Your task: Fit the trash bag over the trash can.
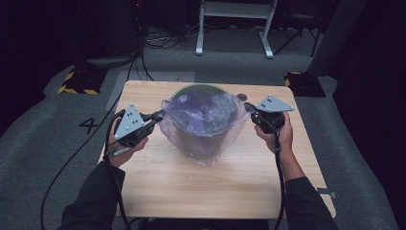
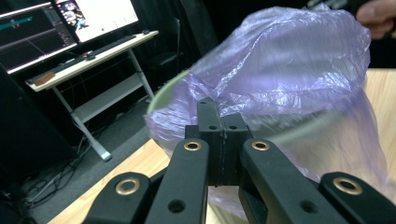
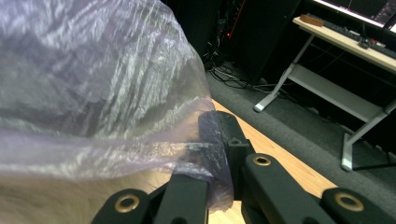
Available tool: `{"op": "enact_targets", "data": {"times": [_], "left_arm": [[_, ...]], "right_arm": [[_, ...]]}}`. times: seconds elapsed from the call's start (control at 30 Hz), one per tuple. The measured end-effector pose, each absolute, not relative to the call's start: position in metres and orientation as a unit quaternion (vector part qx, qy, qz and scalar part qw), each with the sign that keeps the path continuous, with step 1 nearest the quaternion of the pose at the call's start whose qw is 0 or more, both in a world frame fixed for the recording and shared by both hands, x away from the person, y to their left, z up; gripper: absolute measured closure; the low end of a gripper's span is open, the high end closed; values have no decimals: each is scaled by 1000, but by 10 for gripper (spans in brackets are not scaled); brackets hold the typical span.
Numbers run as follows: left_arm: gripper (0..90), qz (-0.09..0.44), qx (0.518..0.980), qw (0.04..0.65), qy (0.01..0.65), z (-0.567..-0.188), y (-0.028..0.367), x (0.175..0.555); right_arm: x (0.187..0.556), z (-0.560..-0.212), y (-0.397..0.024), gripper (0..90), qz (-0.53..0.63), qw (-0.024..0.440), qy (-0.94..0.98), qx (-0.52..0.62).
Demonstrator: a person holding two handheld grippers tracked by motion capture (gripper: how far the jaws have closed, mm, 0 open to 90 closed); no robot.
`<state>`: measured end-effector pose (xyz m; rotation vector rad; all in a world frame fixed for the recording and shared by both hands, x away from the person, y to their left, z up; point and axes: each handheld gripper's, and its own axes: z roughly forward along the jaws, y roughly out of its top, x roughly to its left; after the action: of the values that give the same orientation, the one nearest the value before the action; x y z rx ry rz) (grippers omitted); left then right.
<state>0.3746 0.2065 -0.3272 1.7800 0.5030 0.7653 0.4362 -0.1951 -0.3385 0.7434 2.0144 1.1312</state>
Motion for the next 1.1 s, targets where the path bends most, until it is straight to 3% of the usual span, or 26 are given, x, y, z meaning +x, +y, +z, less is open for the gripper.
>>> {"op": "enact_targets", "data": {"times": [0.53,0.87,1.1], "left_arm": [[899,301,753,498,307,-336,207,456],[898,254,756,462,388,-373,218,500],[899,235,762,447,406,-398,214,512]], "right_arm": [[485,-349,-195,900,398,313,797,329],[504,-369,-188,900,376,273,821,333],[509,-383,-185,898,364,256,831,334]]}}
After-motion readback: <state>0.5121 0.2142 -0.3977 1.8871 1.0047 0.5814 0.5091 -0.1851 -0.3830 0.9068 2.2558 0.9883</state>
